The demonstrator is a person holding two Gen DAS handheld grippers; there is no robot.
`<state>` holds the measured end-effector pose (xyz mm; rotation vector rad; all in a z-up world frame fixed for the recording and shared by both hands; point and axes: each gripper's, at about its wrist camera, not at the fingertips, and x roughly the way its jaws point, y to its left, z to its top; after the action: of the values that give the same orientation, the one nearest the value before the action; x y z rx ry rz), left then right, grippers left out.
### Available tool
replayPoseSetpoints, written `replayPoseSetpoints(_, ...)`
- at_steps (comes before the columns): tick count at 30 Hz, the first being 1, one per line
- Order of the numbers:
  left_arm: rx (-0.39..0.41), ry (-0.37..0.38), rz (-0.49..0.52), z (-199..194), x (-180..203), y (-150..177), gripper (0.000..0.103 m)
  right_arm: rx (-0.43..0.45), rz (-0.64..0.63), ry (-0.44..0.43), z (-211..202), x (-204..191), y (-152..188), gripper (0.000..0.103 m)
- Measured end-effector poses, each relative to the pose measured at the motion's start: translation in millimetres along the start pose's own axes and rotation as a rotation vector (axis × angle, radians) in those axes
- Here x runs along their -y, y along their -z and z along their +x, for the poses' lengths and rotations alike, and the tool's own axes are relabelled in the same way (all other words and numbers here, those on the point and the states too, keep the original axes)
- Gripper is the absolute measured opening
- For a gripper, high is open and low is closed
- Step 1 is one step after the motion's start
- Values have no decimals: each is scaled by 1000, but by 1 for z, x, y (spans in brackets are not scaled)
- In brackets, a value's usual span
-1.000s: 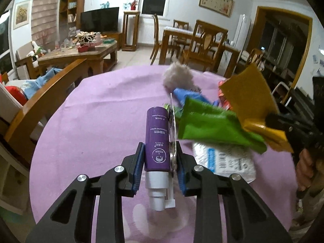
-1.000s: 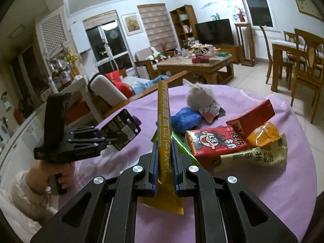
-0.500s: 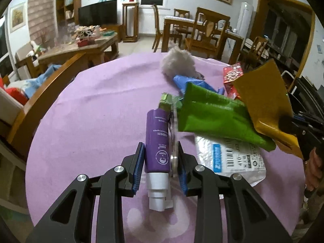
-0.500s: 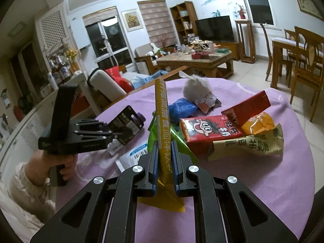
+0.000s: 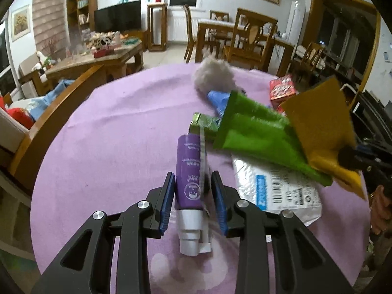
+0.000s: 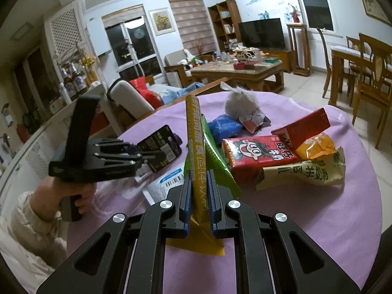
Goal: Collect trash
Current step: 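Carry the yellow bag to the black bin with the right tool and release it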
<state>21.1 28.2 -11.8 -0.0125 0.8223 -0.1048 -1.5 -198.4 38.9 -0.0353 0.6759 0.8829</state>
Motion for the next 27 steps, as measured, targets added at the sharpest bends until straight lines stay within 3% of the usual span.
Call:
replayPoseSetpoints(3, 47, -17, 1, -6, 3, 0, 29, -1, -10, 8, 0, -2, 1, 12)
replayPoseSetpoints(4, 59, -15, 1, -8, 3, 0, 22, -1, -13, 10, 0, -3, 1, 12)
replayPoseSetpoints(9, 48, -23, 36, -2, 9, -5, 11, 3, -10, 10, -1, -3, 1, 12)
replayPoseSetpoints(13, 69, 4, 3, -7, 7, -6, 1, 24, -3, 2, -7, -5, 0, 12)
replayPoseSetpoints(22, 221, 120, 9, -56, 38, -27, 1, 173, 70, -49, -58, 13, -7, 12)
replayPoseSetpoints(27, 237, 236, 34, -61, 77, -46, 2, 270, 121, 48, -106, 40, 1, 12)
